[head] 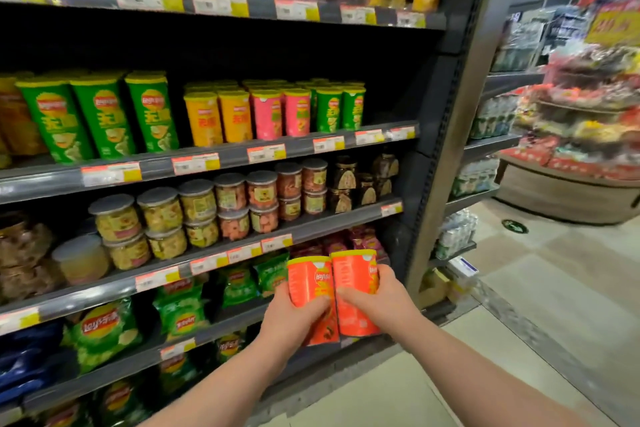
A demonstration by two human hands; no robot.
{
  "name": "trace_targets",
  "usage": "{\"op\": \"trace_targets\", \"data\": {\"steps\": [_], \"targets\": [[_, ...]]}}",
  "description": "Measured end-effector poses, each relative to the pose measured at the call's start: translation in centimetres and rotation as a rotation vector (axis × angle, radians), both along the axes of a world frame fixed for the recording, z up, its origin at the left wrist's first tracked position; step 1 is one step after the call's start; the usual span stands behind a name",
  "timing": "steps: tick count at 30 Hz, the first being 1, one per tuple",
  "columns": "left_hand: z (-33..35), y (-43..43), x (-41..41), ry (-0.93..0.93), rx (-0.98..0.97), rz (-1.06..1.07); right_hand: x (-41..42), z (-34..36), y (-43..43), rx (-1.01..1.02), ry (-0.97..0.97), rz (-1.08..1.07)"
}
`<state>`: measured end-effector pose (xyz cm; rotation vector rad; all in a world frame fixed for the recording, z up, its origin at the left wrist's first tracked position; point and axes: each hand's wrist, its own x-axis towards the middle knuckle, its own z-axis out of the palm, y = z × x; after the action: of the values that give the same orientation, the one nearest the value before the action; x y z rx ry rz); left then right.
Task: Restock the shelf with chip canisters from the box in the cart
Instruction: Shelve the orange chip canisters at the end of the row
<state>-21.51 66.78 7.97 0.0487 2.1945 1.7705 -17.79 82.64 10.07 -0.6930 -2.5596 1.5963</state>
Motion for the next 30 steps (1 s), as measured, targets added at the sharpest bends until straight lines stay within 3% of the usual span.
{"op": "trace_targets", "data": {"steps": [9,18,30], "targets": [[2.0,9.6,-4.5,0.062,0.03,-0.153,-2.3,1.9,8.8,0.059,0.045,-0.164],[5.0,17.7,-13.4,0.126,0.12,-0.246,-10.2,4.5,17.0,0.082,0.132,-0.247],[5.7,22.4,-22.1,0.105,0.185,-0.215,-18.9,6.0,22.2,0.061,0.168,-0.184]]}}
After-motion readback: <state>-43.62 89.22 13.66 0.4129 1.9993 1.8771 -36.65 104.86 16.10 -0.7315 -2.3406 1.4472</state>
